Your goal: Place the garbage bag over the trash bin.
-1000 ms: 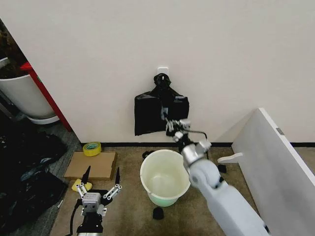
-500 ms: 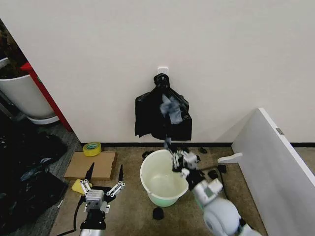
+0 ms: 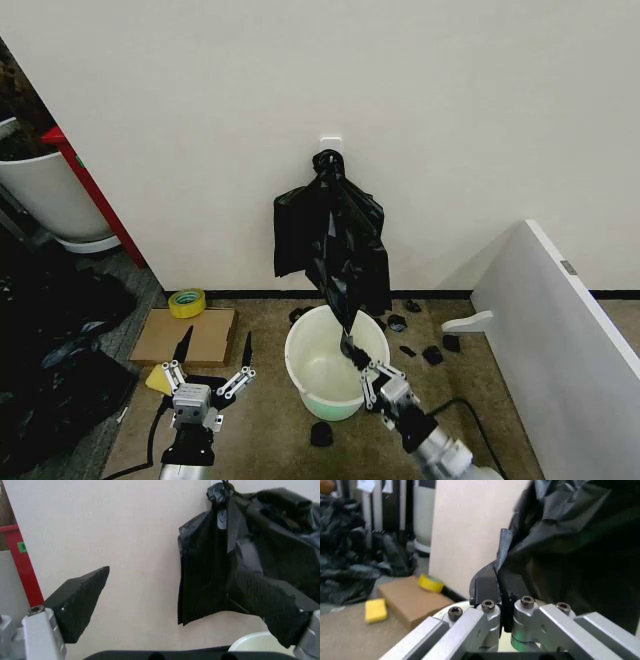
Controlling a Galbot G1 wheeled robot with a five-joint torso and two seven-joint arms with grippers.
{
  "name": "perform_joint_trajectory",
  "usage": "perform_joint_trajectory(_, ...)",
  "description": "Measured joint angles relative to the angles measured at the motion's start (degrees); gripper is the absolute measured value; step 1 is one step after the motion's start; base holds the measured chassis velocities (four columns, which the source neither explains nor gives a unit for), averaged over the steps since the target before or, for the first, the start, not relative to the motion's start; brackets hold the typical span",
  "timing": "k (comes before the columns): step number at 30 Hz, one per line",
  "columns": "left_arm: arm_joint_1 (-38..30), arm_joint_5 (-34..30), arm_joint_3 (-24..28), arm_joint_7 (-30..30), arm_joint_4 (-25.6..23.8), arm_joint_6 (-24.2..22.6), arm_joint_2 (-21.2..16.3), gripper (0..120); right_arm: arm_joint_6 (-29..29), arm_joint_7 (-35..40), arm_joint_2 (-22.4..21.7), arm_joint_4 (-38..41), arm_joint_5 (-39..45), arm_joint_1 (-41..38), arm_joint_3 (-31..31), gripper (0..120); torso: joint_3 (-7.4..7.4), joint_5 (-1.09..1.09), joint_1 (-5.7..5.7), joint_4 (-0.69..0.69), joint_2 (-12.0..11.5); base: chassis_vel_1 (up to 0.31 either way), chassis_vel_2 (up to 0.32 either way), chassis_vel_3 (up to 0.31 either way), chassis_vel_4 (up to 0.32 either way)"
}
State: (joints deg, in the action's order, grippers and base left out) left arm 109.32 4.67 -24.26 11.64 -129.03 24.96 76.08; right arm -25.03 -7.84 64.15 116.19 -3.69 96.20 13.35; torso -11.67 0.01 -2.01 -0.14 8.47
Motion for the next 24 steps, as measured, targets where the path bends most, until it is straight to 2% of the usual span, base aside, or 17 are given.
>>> perform_joint_trajectory(13, 0.5, 0.2, 0.38, 0.0, -0.02, 0.38, -0.15, 99, -6.57, -0.94, 1.43, -2.11, -7.89, 2.97, 1.33, 0, 0.0, -0.01, -0.01, 0.0, -0.01, 0.0, 0.0, 0.0, 0.0)
perform_joint_trajectory(18, 0.33, 0.2, 0.51, 0.0, -0.03, 0.39, -0.29, 99, -6.92, -0.45, 1.19, -2.44, -9.31, 2.57, 1.2, 0, 0.0, -0.01, -0.01, 0.0, -0.01, 0.0, 0.0, 0.0, 0.0)
perform_joint_trajectory(24, -0.43, 0.14, 1.16, -0.09, -0.09, -0.09, -1.06, 99, -5.0, 2.18, 1.51, -1.52, -7.2, 0.22, 1.24, 0, -0.01, -0.01, -0.01, 0.0, -0.01, 0.0, 0.0, 0.0, 0.0)
